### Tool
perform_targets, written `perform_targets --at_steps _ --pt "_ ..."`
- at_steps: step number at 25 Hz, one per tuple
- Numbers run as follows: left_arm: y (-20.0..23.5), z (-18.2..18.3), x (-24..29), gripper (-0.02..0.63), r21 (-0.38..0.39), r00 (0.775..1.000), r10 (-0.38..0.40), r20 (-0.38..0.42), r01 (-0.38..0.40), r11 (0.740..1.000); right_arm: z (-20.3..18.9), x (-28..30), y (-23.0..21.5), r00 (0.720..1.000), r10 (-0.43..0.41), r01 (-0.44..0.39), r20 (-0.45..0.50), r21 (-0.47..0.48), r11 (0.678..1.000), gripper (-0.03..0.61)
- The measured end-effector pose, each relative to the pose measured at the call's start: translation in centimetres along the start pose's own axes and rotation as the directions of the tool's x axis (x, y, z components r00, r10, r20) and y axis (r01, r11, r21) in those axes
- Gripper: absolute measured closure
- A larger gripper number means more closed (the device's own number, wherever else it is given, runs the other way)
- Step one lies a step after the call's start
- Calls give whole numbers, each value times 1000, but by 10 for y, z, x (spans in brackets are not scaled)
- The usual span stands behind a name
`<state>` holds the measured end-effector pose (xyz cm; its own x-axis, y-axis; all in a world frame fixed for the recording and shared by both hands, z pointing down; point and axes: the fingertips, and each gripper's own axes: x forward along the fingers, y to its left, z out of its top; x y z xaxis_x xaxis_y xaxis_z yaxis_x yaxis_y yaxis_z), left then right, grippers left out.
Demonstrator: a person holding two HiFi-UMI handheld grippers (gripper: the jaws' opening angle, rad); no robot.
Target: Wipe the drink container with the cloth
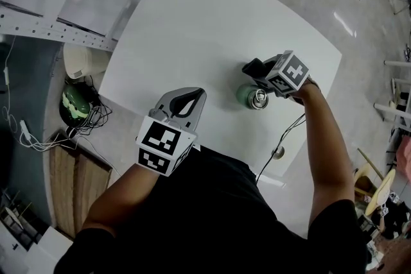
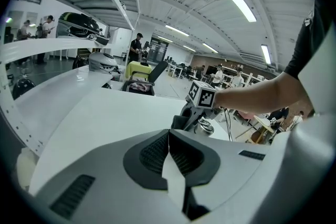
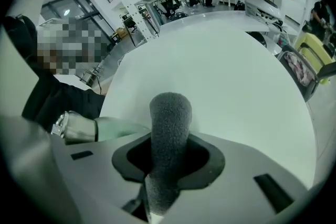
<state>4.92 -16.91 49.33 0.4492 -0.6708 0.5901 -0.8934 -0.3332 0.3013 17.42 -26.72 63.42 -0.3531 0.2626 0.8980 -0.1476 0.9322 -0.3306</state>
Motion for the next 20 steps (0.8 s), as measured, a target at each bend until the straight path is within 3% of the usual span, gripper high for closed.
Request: perform_targets --at_steps 6,13,17,20 --pt "5 -6 -5 597 -10 1000 17 -7 -18 1000 -7 13 -5 999 -7 7 -35 5 1000 462" --pt "3 -7 -8 597 -3 1000 13 -6 -13 1000 -8 16 -10 1000 -21 21 -3 62 998 462" --pt "7 -3 -14 597 7 1000 10 3 -10 1000 -7 12 -15 996 -57 48 70 120 992 462" --pt "15 3 -21 597 16 1000 17 14 -17 1000 -10 -1 -20 981 -130 105 142 171 980 462"
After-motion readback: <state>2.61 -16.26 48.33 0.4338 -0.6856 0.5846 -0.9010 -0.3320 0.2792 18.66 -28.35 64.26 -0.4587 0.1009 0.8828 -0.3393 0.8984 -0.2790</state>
